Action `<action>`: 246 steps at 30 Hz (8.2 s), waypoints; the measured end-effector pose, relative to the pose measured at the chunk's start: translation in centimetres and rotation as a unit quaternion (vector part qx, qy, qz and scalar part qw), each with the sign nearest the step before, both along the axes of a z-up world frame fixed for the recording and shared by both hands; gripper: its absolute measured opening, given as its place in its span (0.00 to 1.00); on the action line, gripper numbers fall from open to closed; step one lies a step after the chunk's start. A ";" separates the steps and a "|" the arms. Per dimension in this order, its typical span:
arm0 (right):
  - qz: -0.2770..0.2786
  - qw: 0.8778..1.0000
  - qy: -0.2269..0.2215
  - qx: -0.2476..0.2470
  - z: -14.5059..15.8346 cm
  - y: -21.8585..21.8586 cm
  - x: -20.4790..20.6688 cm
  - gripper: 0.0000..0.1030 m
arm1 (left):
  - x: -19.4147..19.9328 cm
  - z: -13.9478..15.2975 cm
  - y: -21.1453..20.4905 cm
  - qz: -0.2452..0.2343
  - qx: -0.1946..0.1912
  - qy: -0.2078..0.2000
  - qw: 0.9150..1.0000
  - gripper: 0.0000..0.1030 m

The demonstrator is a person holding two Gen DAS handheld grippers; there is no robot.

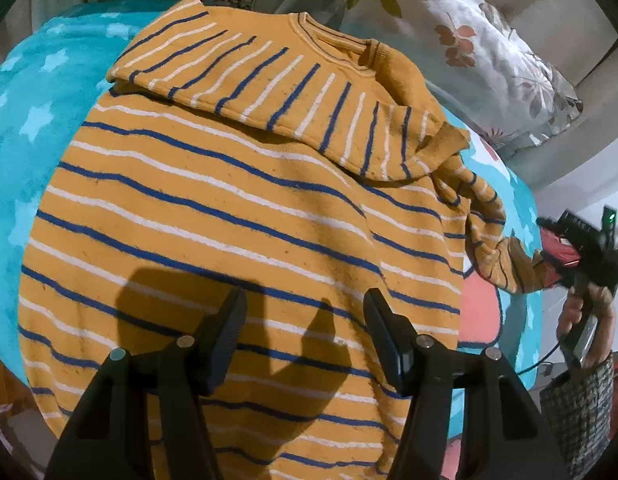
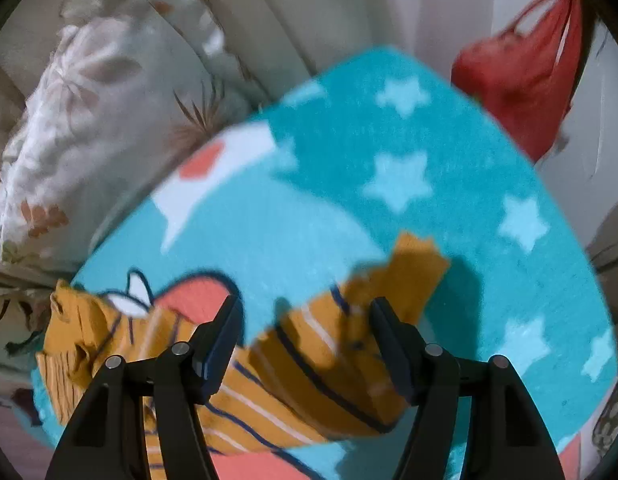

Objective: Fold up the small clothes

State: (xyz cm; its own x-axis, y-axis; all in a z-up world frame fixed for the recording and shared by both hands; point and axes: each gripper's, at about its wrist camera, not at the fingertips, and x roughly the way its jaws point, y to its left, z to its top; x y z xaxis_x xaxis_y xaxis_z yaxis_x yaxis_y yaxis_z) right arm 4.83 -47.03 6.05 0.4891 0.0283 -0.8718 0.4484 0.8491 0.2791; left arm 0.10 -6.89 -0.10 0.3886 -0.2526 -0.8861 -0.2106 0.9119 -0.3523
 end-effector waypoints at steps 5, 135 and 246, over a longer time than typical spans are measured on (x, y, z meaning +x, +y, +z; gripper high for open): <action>0.016 0.993 -0.054 -0.099 3.5 2.7 -2.2 0.69 | -0.6 -0.4 0.6 0.009 -0.005 0.005 1.000 0.58; -0.177 0.977 -0.065 0.104 -2.5 -10.1 -15.3 0.11 | 0.1 2.3 6.8 -0.029 -0.011 -0.008 0.999 0.59; 0.224 0.915 0.051 0.332 -14.8 25.0 -22.2 0.10 | -15.6 -2.9 17.3 0.074 -0.142 0.022 0.987 0.10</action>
